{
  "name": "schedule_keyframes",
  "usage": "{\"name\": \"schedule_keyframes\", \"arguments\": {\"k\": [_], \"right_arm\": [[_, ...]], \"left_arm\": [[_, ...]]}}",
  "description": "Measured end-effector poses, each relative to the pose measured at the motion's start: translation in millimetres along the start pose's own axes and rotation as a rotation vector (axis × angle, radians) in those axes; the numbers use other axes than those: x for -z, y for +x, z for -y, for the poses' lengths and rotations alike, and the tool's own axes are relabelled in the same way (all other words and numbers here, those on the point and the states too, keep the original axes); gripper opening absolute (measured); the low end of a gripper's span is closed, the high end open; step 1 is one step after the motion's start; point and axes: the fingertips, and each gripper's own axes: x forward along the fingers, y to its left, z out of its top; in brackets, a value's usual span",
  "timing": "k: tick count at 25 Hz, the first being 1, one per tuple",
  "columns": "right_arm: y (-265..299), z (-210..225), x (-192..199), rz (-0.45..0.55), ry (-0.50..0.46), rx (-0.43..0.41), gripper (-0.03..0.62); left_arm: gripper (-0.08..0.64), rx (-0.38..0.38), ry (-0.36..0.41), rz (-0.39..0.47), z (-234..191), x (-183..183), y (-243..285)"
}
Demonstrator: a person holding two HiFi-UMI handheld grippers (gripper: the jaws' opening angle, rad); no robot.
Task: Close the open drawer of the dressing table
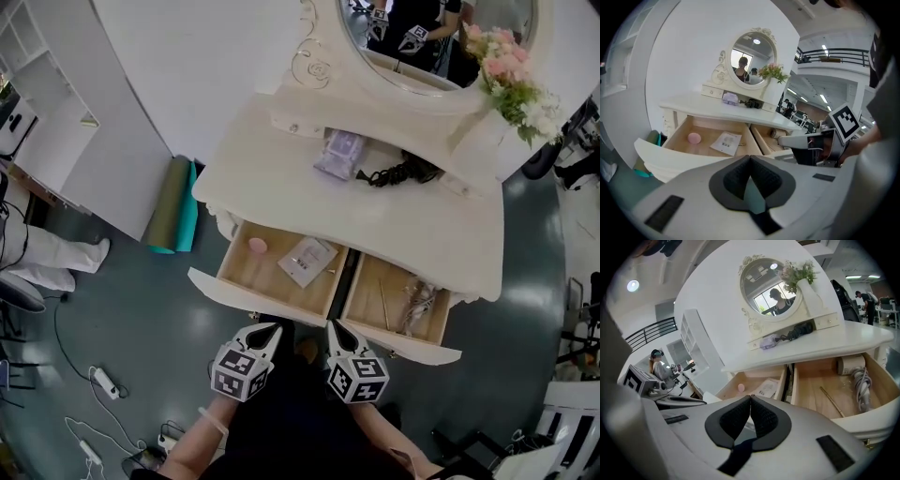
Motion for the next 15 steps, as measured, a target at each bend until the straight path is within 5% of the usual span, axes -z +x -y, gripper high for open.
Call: {"name": "schedule_keyframes", "arguments": {"k": [5, 15], "right_arm": [[13.2, -13.9, 23.9, -0.080, 0.022, -0.056, 0.021], [39.0, -27.4, 59.0, -0.212, 0.134, -0.116, 0.021]], "left_arm": [[0.015, -0.029, -0.073, -0.049, -15.9, 21.7, -0.5], [0.015, -0.100, -0.086, -0.089, -40.2, 34.6, 14.6]]}}
